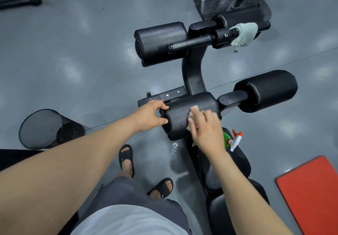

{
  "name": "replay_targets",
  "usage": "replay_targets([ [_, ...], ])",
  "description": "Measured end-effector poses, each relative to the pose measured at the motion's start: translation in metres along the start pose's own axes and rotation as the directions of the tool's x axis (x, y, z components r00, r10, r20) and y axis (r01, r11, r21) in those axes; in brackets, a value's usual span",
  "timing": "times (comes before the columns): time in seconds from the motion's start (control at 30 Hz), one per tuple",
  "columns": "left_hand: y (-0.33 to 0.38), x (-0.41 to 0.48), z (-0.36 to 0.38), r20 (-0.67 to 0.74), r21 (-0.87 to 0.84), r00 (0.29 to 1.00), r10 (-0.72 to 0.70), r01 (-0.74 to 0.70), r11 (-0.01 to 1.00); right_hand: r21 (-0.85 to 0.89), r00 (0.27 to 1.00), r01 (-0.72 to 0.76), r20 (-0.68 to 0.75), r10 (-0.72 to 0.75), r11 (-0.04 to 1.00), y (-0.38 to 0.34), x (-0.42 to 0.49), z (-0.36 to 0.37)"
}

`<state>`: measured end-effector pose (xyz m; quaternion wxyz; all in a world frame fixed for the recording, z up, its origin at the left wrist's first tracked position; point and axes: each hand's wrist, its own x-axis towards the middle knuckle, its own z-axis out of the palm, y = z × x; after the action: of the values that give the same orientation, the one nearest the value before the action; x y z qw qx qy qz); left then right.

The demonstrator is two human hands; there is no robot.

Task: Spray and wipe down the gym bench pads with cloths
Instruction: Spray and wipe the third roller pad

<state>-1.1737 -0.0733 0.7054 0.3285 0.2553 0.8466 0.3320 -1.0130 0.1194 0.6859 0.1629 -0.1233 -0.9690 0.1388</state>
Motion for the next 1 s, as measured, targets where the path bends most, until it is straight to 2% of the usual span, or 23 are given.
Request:
replay_targets([
  [0.07,0.0,0.0,0.0,0.011,-0.006,1.0,-0.028,0.028,1.0,0.071,0.976,-0.199,-0.07,0.204,0.977,0.023,0.004,-0.003],
  [0.13,-0.001,-0.001,0.002,0.021,-0.019,0.999,-0.049,0.049,0.999,0.119,0.917,-0.374,-0.101,0.386,0.92,0.032,0.006,-0.003],
  [0.2,-0.002,-0.002,0.003,0.02,-0.021,0.998,-0.053,0.054,0.998,0.105,0.88,-0.453,-0.107,0.463,0.885,0.023,0.007,0.001],
  [0.27,-0.002,-0.003,0.004,0.023,-0.015,0.999,-0.049,0.049,0.999,0.072,0.896,-0.424,-0.11,0.429,0.903,0.003,0.003,0.007],
  [0.37,-0.002,-0.003,0.003,0.04,-0.004,0.999,-0.037,0.037,0.999,0.031,0.982,-0.183,-0.037,0.184,0.983,-0.019,-0.011,0.012],
  [0.43,-0.002,-0.003,0.001,0.05,-0.005,0.998,-0.032,0.032,0.999,0.045,0.998,-0.055,-0.011,0.055,0.997,-0.009,-0.011,0.008],
  [0.5,-0.001,-0.003,0.0,0.063,0.009,0.998,-0.032,0.031,0.999,0.108,0.992,-0.108,-0.048,0.114,0.988,0.011,-0.006,0.001],
  [0.6,-0.001,-0.003,0.001,0.065,0.019,0.998,-0.027,0.025,0.999,0.209,0.92,-0.354,-0.097,0.379,0.912,0.029,0.005,-0.005],
  [0.67,-0.002,-0.004,0.002,0.062,0.014,0.998,-0.031,0.03,0.999,0.231,0.893,-0.404,-0.11,0.437,0.885,0.024,0.008,0.0],
  [0.77,-0.001,-0.005,0.002,0.061,0.017,0.998,-0.021,0.02,1.0,0.213,0.911,-0.353,-0.144,0.386,0.911,0.002,0.001,0.014],
  [0.87,0.0,-0.005,0.003,0.055,0.028,0.998,-0.011,0.009,1.0,0.185,0.985,-0.141,-0.075,0.157,0.973,-0.02,-0.014,0.022],
  [0.93,0.0,-0.005,0.004,0.045,0.051,0.999,0.003,-0.005,0.999,0.166,0.999,-0.02,-0.039,0.027,0.986,-0.018,-0.014,0.02],
  [1.0,0.0,-0.007,0.005,0.04,0.064,0.999,0.014,-0.016,0.998,0.16,0.999,-0.028,-0.016,0.031,0.987,-0.001,-0.004,0.014],
])
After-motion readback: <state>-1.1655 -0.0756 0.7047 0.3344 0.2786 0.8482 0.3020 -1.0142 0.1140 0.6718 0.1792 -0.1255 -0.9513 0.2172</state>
